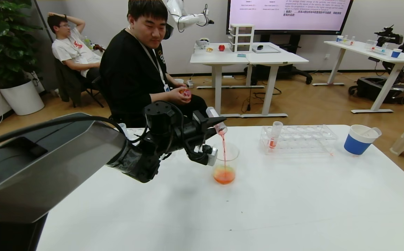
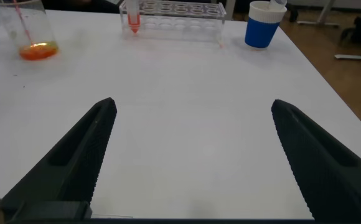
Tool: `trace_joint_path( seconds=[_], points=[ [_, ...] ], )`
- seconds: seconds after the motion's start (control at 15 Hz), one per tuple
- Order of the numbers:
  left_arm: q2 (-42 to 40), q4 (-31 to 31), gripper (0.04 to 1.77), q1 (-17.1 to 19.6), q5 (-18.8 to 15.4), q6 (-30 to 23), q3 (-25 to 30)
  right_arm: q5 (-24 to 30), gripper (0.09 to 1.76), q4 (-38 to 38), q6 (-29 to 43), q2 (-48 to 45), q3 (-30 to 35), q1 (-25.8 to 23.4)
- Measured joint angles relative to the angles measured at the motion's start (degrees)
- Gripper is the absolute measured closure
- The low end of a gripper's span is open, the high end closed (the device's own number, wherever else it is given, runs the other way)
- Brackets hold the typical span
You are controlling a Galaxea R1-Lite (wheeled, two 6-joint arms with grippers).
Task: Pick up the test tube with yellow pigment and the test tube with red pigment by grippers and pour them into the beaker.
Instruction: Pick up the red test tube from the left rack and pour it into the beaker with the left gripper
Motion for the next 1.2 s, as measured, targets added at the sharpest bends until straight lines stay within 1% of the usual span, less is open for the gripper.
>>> trace_joint_path(
  seconds=[0.33,0.47,0.73,0.87,0.93,1.0,1.13,1.2],
  points=[
    [0.91,0.21,1.30,-0.22,-0.63,3.52,-0.21,0.00,0.11,-0.02,0.02,0.00,0.00,0.00],
    [1.16,0.24,1.30,-0.34,-1.57,3.77,-0.27,0.00,0.11,-0.02,0.02,0.00,0.00,0.00],
    [1.21,0.22,1.30,-0.09,-1.84,3.52,-0.35,-0.02,0.11,-0.02,0.00,0.00,0.00,0.00],
    [1.12,0.24,1.30,-0.15,-1.95,2.36,-0.38,0.02,0.11,-0.02,0.00,0.00,0.00,0.00],
    [0.94,0.22,1.30,-0.23,-1.97,0.46,-0.38,0.00,0.11,-0.02,0.00,0.00,0.00,0.00],
    [0.63,0.16,1.30,-0.32,-1.68,-3.32,-0.18,0.00,0.11,-0.02,0.02,0.00,0.00,0.00],
    [0.00,-0.61,1.30,-0.61,-0.62,-14.70,-0.21,0.00,0.11,0.00,0.00,0.00,0.00,0.00],
    [-0.50,-2.27,1.30,-0.83,1.79,-21.72,-0.32,0.00,0.11,-0.02,0.00,0.00,0.00,0.00]
  ],
)
